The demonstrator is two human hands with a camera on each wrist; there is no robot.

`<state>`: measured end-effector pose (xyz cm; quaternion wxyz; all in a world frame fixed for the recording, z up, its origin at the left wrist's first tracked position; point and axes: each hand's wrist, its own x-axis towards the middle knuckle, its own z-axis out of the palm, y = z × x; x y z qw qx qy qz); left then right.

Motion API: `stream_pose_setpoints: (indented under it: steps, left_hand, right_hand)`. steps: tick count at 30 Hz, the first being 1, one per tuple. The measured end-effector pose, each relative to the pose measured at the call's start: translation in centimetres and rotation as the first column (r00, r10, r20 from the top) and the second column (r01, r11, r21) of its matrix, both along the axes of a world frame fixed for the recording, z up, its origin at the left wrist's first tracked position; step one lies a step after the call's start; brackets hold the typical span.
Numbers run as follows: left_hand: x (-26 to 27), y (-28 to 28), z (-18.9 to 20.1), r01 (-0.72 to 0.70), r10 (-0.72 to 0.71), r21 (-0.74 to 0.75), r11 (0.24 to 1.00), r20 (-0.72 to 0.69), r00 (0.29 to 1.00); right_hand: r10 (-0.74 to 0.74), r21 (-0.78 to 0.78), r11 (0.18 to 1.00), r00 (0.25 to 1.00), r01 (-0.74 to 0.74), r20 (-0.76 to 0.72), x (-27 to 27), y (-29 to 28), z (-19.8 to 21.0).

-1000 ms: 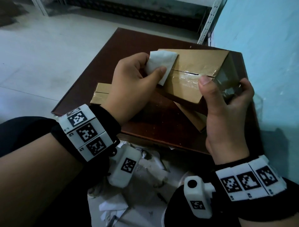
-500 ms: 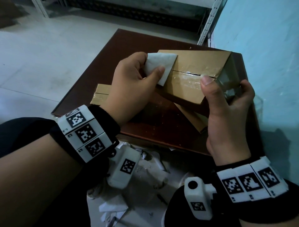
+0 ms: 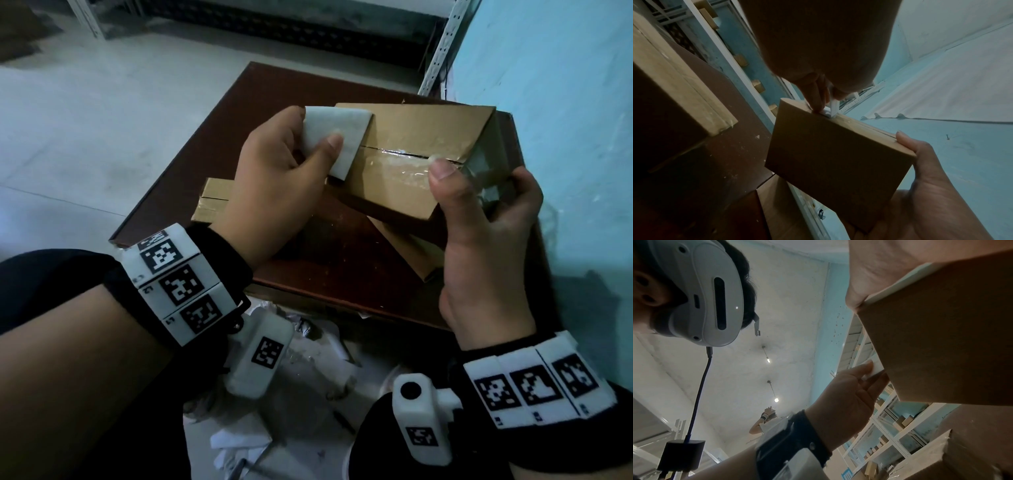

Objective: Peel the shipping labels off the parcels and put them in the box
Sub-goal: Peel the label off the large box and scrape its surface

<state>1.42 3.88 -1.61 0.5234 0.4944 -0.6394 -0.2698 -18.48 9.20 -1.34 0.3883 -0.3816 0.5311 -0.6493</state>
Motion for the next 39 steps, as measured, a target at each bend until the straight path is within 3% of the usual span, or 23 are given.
stream_pose_setpoints:
  steps: [8, 12, 16, 22, 39]
  left_hand:
    - [-0.7, 0.8, 0.0, -0.056, 0.059, 0.021, 0.998, -0.167, 0.984]
    - [-1.1, 1.3, -0.1, -0.064, 0.063, -0.055, 0.996, -0.033, 0.998]
    - [-0.8, 0.7, -1.2, -0.081, 0.084, -0.04, 0.996, 0.066, 0.994]
    - [-0.5, 0.1, -1.8, -0.101, 0.099, -0.052, 0.994, -0.043, 0.994]
    - [0.3, 0.0, -2.2, -0.067, 0.065, -0.044, 0.997, -0.052, 0.997]
  right_hand:
    - [0.012, 0.005, 1.0, 1.0, -0.012, 0.008, 0.4, 0.2, -0.5]
    - [0.004, -0.011, 1.0, 1.0, -0.004, -0.014, 0.7, 0.3, -1.0]
    - [0.0, -0.036, 0.999, 0.999, -0.002, -0.05, 0.6, 0.3, -1.4]
    - [-0.001, -0.039, 0.999, 0.999, 0.0, -0.043, 0.4, 0.1, -1.6]
    - [0.032, -0.017, 0.999, 0.998, -0.033, -0.048, 0.6, -0.2, -1.9]
